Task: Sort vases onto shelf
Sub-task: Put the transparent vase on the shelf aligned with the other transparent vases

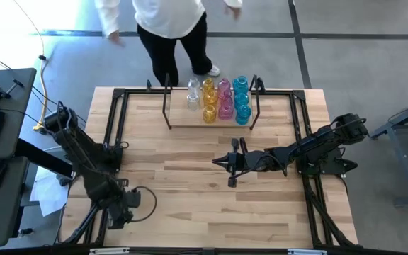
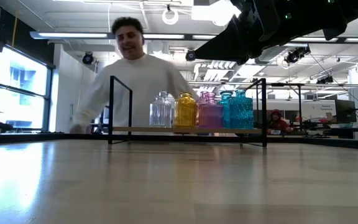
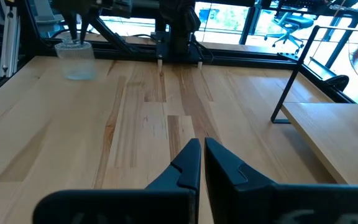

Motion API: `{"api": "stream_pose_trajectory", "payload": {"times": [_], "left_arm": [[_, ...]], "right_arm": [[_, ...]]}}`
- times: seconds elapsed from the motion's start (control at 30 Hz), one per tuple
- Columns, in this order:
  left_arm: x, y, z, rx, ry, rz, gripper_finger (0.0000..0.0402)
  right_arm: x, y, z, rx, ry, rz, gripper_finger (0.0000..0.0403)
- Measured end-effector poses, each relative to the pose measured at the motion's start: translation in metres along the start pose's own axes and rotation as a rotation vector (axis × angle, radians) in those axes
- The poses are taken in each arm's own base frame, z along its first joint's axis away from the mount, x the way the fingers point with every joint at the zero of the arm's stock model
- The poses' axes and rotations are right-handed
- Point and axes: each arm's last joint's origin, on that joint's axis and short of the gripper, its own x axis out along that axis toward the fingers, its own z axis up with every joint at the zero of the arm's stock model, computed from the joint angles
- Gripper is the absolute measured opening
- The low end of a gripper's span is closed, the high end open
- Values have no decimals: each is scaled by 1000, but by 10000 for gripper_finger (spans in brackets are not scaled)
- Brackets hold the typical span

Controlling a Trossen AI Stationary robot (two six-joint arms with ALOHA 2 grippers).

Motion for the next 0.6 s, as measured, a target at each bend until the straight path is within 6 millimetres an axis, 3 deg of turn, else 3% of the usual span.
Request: {"api": "stream_pose_trajectory", "payload": {"times": [0.23,0.6], "left_arm": [[-18,29,29,-192,-63,-28,9],[-65,99,74,-474,-307,-114,8]], "right_arm": [[0,0,0,-1,4,0,4],[0,0,-4,-2,40,0,4]]}}
